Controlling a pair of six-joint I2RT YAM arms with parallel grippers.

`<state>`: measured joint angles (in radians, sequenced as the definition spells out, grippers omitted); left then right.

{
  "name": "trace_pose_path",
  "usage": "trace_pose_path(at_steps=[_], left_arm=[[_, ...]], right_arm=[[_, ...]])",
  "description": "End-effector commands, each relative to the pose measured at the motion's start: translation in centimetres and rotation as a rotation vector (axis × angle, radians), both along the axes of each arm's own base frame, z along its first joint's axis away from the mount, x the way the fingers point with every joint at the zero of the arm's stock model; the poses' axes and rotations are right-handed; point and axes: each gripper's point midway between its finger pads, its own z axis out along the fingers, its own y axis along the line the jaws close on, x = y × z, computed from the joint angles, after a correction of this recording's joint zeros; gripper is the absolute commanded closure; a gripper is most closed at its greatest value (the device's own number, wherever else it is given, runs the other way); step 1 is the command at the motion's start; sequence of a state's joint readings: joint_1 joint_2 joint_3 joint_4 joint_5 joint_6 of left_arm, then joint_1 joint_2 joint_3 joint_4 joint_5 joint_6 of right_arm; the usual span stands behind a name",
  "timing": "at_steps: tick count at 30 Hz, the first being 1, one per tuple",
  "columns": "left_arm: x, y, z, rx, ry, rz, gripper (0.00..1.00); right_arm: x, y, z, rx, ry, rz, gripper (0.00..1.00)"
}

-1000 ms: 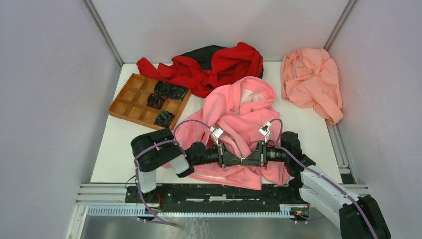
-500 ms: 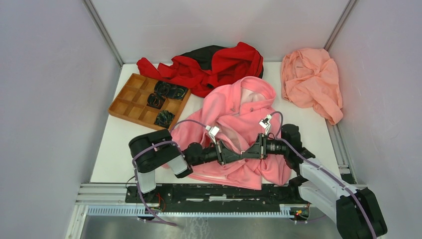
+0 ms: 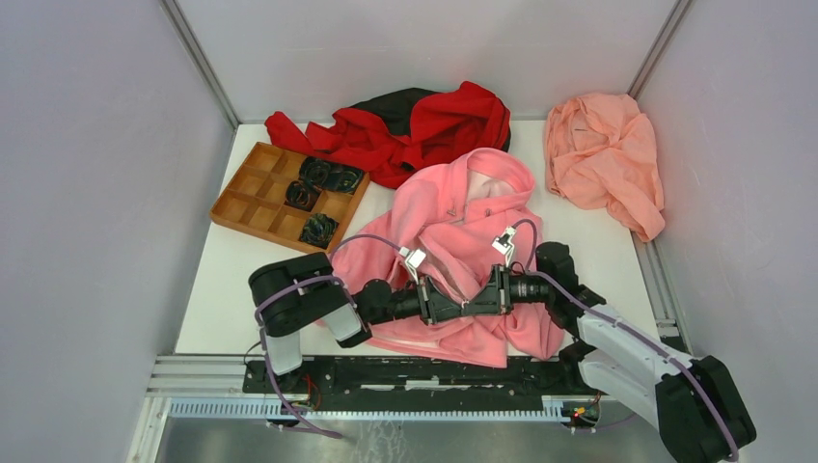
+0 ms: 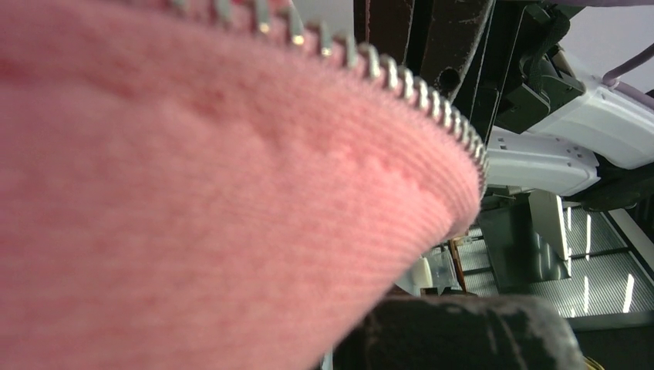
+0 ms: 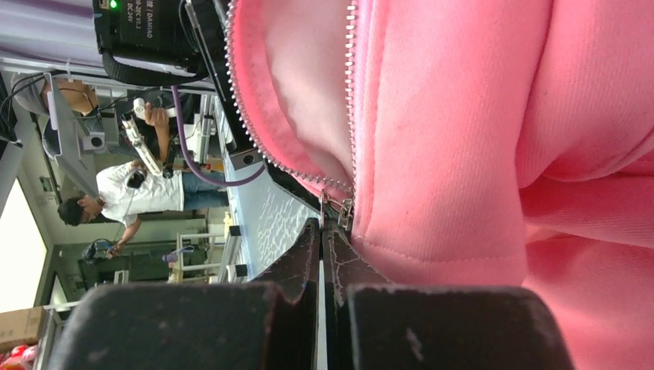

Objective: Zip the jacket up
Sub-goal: Zip the zipper on the jacket.

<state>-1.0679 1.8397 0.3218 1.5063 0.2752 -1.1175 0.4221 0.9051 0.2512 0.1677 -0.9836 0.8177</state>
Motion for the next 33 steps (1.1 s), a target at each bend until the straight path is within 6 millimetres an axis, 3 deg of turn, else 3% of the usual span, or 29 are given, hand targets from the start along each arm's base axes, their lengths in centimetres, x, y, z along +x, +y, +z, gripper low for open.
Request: trace_pose_path(at_steps=[1,4,7,16,22,30,33], left_arm=[[-2.4,-0.2,-2.5,0.077,0.067,-0.103,0.98],[-2.5,-0.1,-2.7,0.083,0.071,-0.101,0.98],[-2.6,0.2,-2.8,0.088,0.074,-0.096,0.98],[-2.8,0.9,-2.5,0.085,0.065,-0.086,0.98],[-2.9,0.9,-2.6,0.086,0.065,-0.097,0.98],[-3.3,0.3,-3.5,0.125,0.058,-0.116,0.98],[-3.3,0.1,-3.6,0.136,0.05,-0.112,0.98]], right_arm=[[2.5,1.6,4.7,0.108,-0.188,-0.01,1.0],[4.5,1.3,6.3,0.136,-0.231,-0.056,1.0],[6.1,0.3,6.5,0.136,-0.241,-0.096,1.0],[6.0,-0.2,5.8,0.111,-0.235,-0.107,1.0],[6.4,0.0,6.6,0.1,-0.289,-0.083,1.0],[7.9,0.6,10.2,0.134,-0.422,-0.058,1.0],[8.6,0.8,10.5,0.128,-0.433,-0.057,1.0]])
